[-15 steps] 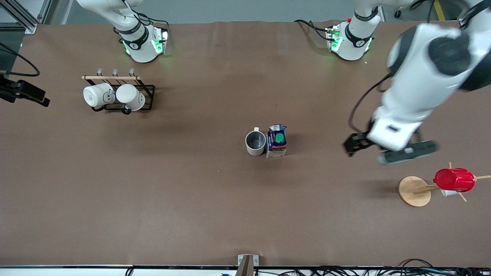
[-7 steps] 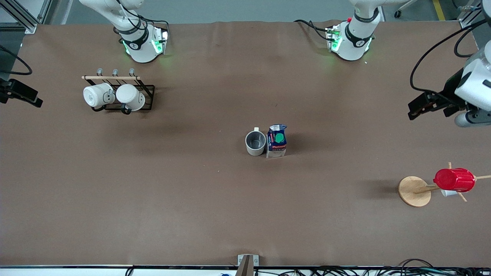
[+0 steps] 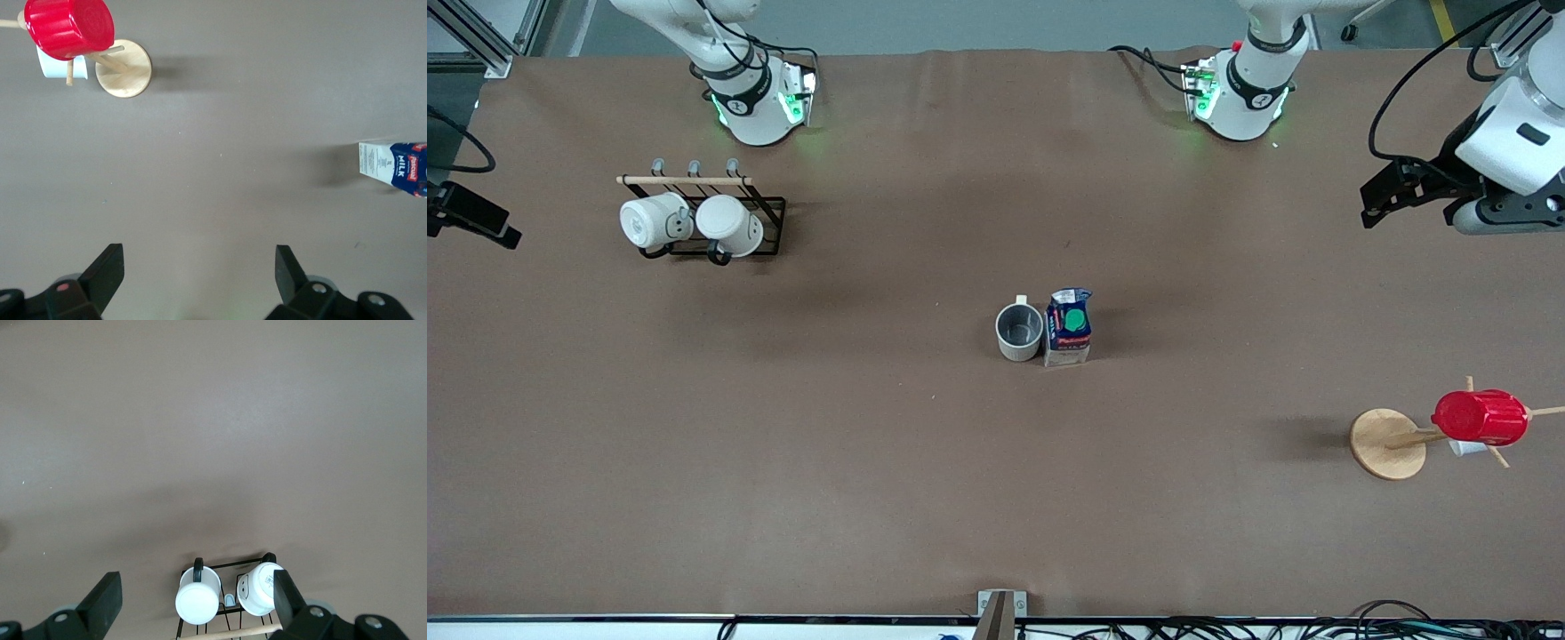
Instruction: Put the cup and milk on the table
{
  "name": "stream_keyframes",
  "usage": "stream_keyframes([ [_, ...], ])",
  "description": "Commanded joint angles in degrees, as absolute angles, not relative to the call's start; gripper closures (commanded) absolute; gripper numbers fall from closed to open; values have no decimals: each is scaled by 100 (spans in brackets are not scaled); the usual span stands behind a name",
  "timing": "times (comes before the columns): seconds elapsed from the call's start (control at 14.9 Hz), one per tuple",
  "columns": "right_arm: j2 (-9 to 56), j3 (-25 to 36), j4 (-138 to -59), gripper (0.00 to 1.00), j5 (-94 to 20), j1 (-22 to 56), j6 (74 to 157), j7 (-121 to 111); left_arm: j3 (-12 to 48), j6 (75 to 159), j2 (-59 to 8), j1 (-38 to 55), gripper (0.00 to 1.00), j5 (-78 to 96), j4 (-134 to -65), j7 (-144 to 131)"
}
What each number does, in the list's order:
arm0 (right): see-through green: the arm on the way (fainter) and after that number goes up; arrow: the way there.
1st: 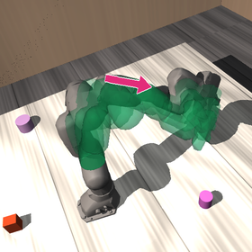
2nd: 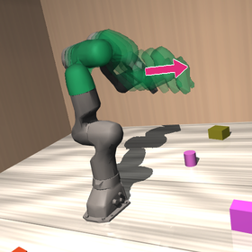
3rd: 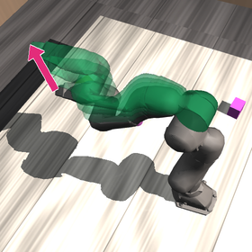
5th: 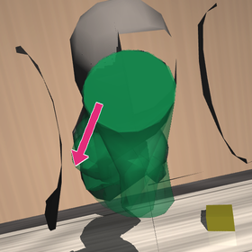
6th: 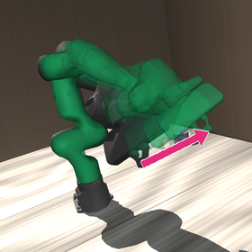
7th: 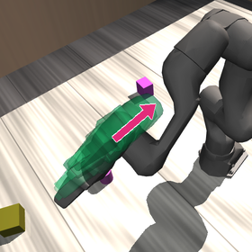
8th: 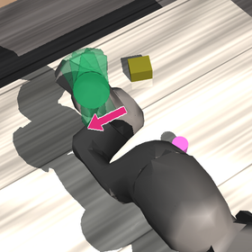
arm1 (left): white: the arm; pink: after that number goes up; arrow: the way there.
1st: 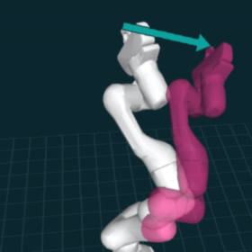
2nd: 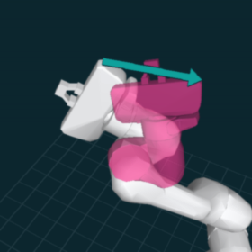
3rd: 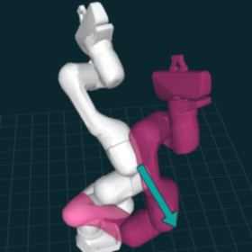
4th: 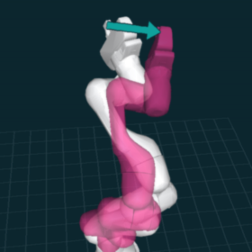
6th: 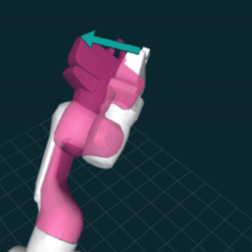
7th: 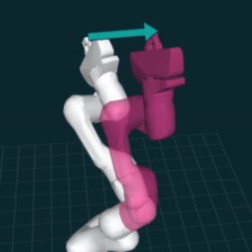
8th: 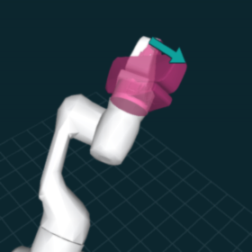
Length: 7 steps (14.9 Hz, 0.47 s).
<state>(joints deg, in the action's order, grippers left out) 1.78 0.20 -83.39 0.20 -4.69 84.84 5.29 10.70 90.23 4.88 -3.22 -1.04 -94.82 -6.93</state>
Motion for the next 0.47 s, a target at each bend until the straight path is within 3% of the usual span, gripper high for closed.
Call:
stream_keyframes([
  [0.0, 132, -62, -8314, 0, -26, -554, 8429, 615, 984, 8896, 668, -281, 0, -18, -9581, -493],
  [0.4, 132, -53, -8314, 0, 26, -527, 8429, 431, 826, 8807, 659, -185, 0, -9, -9448, -475],
])
